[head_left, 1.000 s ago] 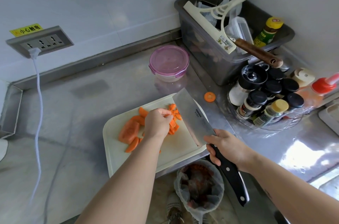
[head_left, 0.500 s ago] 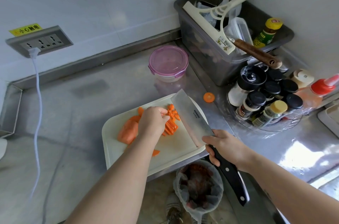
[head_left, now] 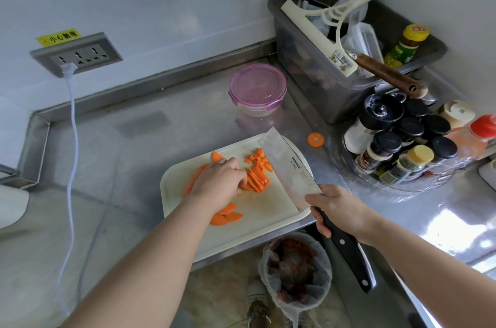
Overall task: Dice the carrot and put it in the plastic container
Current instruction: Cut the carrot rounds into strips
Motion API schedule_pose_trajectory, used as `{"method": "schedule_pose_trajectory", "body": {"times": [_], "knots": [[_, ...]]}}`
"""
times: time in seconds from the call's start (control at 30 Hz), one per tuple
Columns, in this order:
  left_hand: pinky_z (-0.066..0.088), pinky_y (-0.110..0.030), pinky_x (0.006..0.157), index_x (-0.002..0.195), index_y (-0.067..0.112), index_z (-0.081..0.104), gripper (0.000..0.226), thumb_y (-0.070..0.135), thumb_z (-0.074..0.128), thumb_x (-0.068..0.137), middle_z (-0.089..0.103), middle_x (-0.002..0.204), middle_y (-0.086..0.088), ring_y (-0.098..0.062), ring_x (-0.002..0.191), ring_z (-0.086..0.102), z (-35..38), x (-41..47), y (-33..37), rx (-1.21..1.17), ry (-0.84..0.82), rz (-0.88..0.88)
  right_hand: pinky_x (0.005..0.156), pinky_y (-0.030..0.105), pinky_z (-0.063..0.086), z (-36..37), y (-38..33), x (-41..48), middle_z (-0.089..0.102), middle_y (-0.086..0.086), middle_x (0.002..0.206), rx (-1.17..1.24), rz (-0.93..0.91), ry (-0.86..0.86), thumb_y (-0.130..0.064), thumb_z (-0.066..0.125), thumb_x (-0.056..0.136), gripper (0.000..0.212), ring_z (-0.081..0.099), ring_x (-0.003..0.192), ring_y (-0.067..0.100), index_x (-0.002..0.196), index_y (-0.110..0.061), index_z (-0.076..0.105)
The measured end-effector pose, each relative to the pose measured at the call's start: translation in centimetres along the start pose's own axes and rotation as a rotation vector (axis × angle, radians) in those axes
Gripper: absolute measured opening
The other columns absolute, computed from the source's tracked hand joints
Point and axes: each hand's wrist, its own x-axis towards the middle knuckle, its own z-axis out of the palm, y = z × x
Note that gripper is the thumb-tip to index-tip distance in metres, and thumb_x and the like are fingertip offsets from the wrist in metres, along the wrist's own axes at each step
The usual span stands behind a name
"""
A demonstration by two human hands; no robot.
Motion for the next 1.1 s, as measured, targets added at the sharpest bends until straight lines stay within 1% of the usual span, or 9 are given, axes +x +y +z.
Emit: {"method": "schedule_pose_trajectory", "body": {"times": [0.1,0.2,0.33,0.47,0.67,0.8,0.9,0.97,1.1], "knots": [[0.034,-0.027,0.091,0.111,0.026,0.062,0.020,0.031,0.058,0.092,0.047,0.119,0.005,-0.017,0.115,0.045,-0.3,0.1,0.2,-0.006,-0.001,0.012,0.070,0.031,0.040,0.0,0.1,-0.2,0.044,0.019,0.055,-0.011,0.007,-0.009,-0.012,0.041,0.097,0.026,0.042,0.039,0.018,0.072,-0.004,0.046],[0.033,-0.027,0.093,0.106,0.025,0.065,0.018,0.034,0.058,0.091,0.048,0.118,0.004,-0.017,0.115,0.044,-0.4,0.1,0.7,-0.015,-0.024,0.030,0.068,0.030,0.039,-0.2,0.4,-0.4,0.045,0.021,0.061,-0.041,0.014,0.010,-0.012,0.041,0.096,0.026,0.042,0.040,0.017,0.071,-0.005,0.045],[0.037,-0.029,0.096,0.098,0.028,0.069,0.023,0.045,0.059,0.088,0.051,0.118,0.006,-0.016,0.117,0.041,0.3,-0.4,3.5,-0.155,-0.044,0.021,0.068,0.031,0.039,-0.8,0.7,-0.6,0.049,0.022,0.057,-0.097,0.028,0.079,-0.012,0.041,0.095,0.028,0.043,0.041,0.018,0.068,-0.005,0.045],[0.035,-0.032,0.100,0.096,0.028,0.070,0.031,0.053,0.053,0.089,0.049,0.121,0.001,-0.022,0.122,0.038,1.3,0.4,6.7,-0.198,-0.059,-0.058,0.051,0.016,0.039,-1.2,1.0,-1.1,0.050,0.003,0.040,-0.210,0.054,0.151,-0.014,0.039,0.097,0.028,0.042,0.034,0.009,0.070,-0.008,0.044],[0.035,-0.033,0.098,0.099,0.030,0.068,0.032,0.055,0.051,0.090,0.048,0.122,0.001,-0.024,0.120,0.038,2.4,1.1,7.1,-0.168,0.022,-0.159,0.040,0.015,0.035,-1.5,1.4,-2.1,0.051,0.005,0.046,-0.280,0.083,0.132,-0.016,0.038,0.100,0.026,0.041,0.029,0.006,0.075,-0.011,0.045],[0.038,-0.034,0.096,0.107,0.028,0.061,0.035,0.056,0.054,0.088,0.047,0.125,0.004,-0.023,0.119,0.041,2.5,0.8,6.8,-0.218,0.079,-0.196,0.042,0.015,0.036,-1.5,2.0,-2.3,0.053,0.004,0.045,-0.317,0.106,0.119,-0.017,0.037,0.100,0.026,0.042,0.030,0.006,0.076,-0.012,0.044],[0.040,-0.034,0.095,0.111,0.027,0.060,0.038,0.057,0.055,0.087,0.047,0.125,0.005,-0.022,0.118,0.044,2.5,0.7,6.8,-0.233,0.121,-0.209,0.047,0.024,0.041,-1.5,2.0,-2.4,0.051,0.004,0.049,-0.367,0.092,0.133,-0.017,0.037,0.100,0.028,0.047,0.034,0.009,0.076,-0.008,0.045],[0.041,-0.035,0.094,0.110,0.027,0.060,0.038,0.056,0.055,0.087,0.048,0.123,0.004,-0.022,0.117,0.044,2.7,0.4,6.9,-0.226,0.123,-0.220,0.055,0.031,0.044,-1.4,2.0,-2.5,0.050,0.004,0.056,-0.458,0.062,0.152,-0.018,0.036,0.101,0.029,0.050,0.041,0.012,0.074,-0.009,0.043],[0.039,-0.035,0.091,0.104,0.027,0.064,0.036,0.057,0.051,0.088,0.050,0.123,0.005,-0.023,0.114,0.044,3.3,0.1,7.5,-0.202,0.186,-0.271,0.063,0.034,0.042,-0.4,2.6,-3.0,0.049,0.001,0.069,-0.699,-0.009,0.187,-0.024,0.036,0.101,0.028,0.050,0.064,0.021,0.074,-0.017,0.039]]}}
